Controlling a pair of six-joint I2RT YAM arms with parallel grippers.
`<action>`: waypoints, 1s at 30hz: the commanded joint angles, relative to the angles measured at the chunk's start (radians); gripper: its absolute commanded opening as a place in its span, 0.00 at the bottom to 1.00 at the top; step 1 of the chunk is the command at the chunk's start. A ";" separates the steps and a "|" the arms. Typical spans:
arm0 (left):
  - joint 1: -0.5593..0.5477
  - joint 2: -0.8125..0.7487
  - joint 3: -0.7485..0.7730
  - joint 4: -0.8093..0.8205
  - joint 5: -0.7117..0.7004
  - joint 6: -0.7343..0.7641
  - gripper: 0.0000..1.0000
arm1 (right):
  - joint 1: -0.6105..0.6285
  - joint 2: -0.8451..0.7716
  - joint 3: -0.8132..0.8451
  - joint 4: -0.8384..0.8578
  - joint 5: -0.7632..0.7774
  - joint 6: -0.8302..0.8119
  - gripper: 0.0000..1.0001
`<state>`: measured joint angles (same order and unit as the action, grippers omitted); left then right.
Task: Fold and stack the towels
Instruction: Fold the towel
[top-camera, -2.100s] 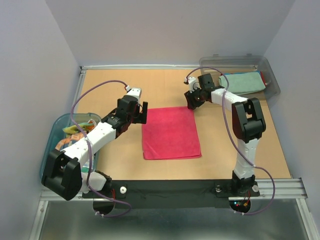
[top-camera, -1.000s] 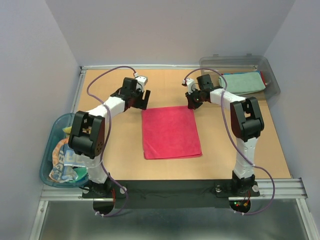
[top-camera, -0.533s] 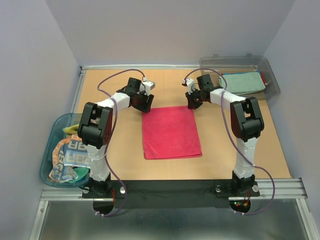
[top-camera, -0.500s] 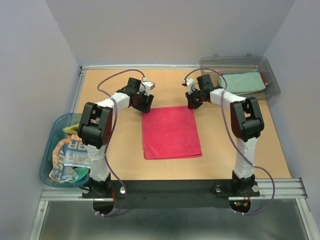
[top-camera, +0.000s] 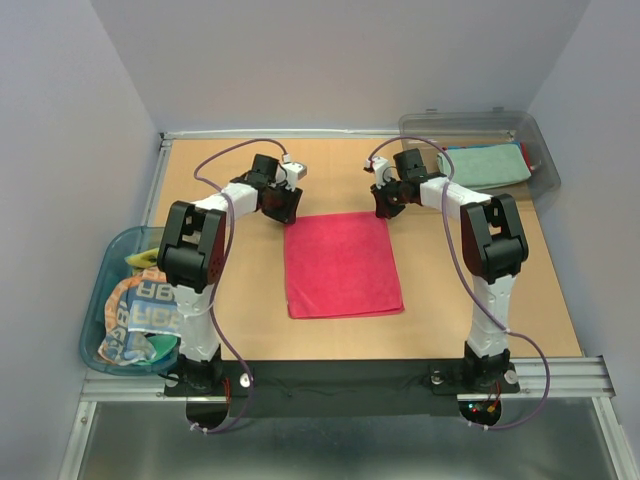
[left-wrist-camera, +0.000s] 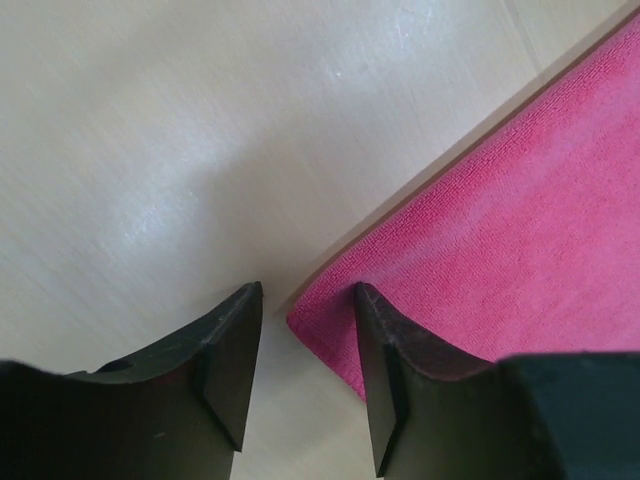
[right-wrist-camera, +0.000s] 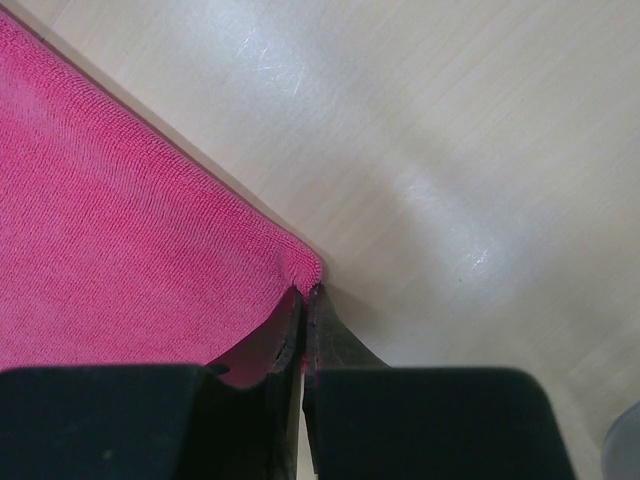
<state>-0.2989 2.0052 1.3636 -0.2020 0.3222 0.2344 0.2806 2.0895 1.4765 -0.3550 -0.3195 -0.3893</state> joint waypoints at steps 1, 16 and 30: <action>0.003 0.026 0.032 -0.037 0.006 0.008 0.50 | -0.008 0.027 -0.045 -0.038 0.074 -0.019 0.01; 0.003 0.040 -0.001 -0.094 -0.014 -0.043 0.26 | -0.008 0.001 -0.050 -0.038 0.082 -0.016 0.01; 0.000 -0.014 0.020 -0.082 -0.040 -0.026 0.00 | -0.008 -0.031 -0.015 -0.036 0.132 -0.003 0.01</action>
<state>-0.3000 2.0186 1.3750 -0.2104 0.3191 0.1894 0.2829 2.0766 1.4593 -0.3412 -0.2958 -0.3882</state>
